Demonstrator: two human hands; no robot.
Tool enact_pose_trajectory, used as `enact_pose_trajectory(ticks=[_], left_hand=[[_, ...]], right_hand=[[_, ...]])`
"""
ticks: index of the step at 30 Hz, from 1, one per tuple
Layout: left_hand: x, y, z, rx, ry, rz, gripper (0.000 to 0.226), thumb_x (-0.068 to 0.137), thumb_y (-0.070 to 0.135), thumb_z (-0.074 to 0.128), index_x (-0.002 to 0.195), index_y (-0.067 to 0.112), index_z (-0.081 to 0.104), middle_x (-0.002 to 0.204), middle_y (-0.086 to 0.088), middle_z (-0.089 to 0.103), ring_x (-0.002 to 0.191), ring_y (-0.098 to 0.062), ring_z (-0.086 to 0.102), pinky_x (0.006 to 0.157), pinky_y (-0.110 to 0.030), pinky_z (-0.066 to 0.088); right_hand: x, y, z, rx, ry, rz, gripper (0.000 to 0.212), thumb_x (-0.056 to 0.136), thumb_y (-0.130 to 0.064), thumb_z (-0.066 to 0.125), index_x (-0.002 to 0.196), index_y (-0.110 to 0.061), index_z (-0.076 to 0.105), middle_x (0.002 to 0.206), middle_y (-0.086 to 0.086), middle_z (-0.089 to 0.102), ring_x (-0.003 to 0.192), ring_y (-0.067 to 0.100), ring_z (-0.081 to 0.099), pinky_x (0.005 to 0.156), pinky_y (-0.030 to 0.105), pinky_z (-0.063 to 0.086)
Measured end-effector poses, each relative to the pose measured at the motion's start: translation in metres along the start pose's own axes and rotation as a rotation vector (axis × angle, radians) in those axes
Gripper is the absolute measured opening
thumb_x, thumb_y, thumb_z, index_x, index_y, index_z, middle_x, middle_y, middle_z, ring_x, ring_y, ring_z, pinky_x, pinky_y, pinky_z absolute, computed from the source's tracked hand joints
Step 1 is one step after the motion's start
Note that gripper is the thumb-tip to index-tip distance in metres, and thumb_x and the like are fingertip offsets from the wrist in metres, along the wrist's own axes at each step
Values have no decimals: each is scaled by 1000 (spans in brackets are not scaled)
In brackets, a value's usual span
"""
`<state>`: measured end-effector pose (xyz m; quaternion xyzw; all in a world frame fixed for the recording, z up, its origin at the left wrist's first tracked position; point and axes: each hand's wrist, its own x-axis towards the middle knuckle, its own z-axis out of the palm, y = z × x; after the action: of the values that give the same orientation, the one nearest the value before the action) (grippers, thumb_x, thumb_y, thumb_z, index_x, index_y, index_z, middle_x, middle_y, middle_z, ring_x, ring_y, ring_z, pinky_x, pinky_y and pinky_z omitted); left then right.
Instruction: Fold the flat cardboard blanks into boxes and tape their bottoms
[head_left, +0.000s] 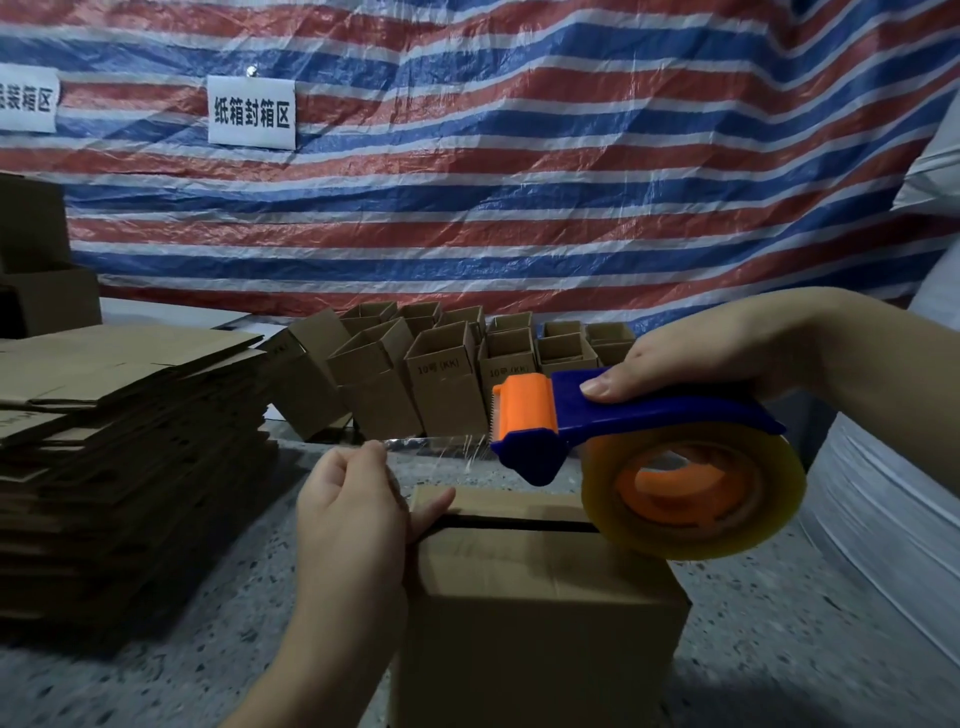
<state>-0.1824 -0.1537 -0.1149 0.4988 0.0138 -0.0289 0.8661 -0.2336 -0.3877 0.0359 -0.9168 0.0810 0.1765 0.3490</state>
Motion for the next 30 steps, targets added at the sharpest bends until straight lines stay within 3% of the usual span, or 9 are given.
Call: enact_pose_trajectory(ticks=[2,4,9,12,17,22,30], left_hand=[[1,-1,-1,-16,5,-5,31,102,24,50,75,10,46,61,-2,39,41,-3,45,61,-34,61],[2,-2,-1,-22,12,-4,31,102,25,50,75,11,47,60,-2,38,43,-5,45,61,-35,61],[2,-2,-2,-44,-17,-6,30,102,24,50,76,9,47,50,1,39,41,-7,41,61,-37,61],[5,3,-10,19,-63,33,28,100,20,52,77,6,51,54,0,43,42,-9,42,60,-38,60],[13,9,-31,285,-101,166,28,93,24,60,71,7,60,58,0,52,51,-13,39,51,-30,34],[12,1,-36,346,-113,61,30,92,25,62,70,6,58,54,0,50,53,-16,37,53,-31,30],[7,-12,-46,341,-101,-50,31,92,25,64,70,3,58,52,-3,48,53,-19,36,54,-31,29]], right_hand=[[1,-9,2,-45,-85,104,58,55,-71,85,87,-23,81,96,5,76,78,17,73,63,24,57],[0,-11,5,-61,-161,133,62,49,-75,85,83,-23,81,87,7,76,69,18,72,58,26,56],[1,-9,7,-32,-91,167,71,41,-75,87,88,-21,81,92,10,76,73,20,72,63,30,58],[1,-9,8,-50,-93,174,68,41,-76,87,84,-22,82,88,9,75,70,19,71,63,30,58],[4,-13,10,-53,-99,197,54,50,-70,80,77,-23,82,83,7,75,66,17,71,59,29,58],[2,-22,9,-75,-108,200,44,64,-65,77,75,-22,82,80,6,75,64,15,71,55,25,56],[9,-32,15,-145,-87,252,48,63,-63,76,79,-18,79,79,6,75,62,16,72,52,24,55]])
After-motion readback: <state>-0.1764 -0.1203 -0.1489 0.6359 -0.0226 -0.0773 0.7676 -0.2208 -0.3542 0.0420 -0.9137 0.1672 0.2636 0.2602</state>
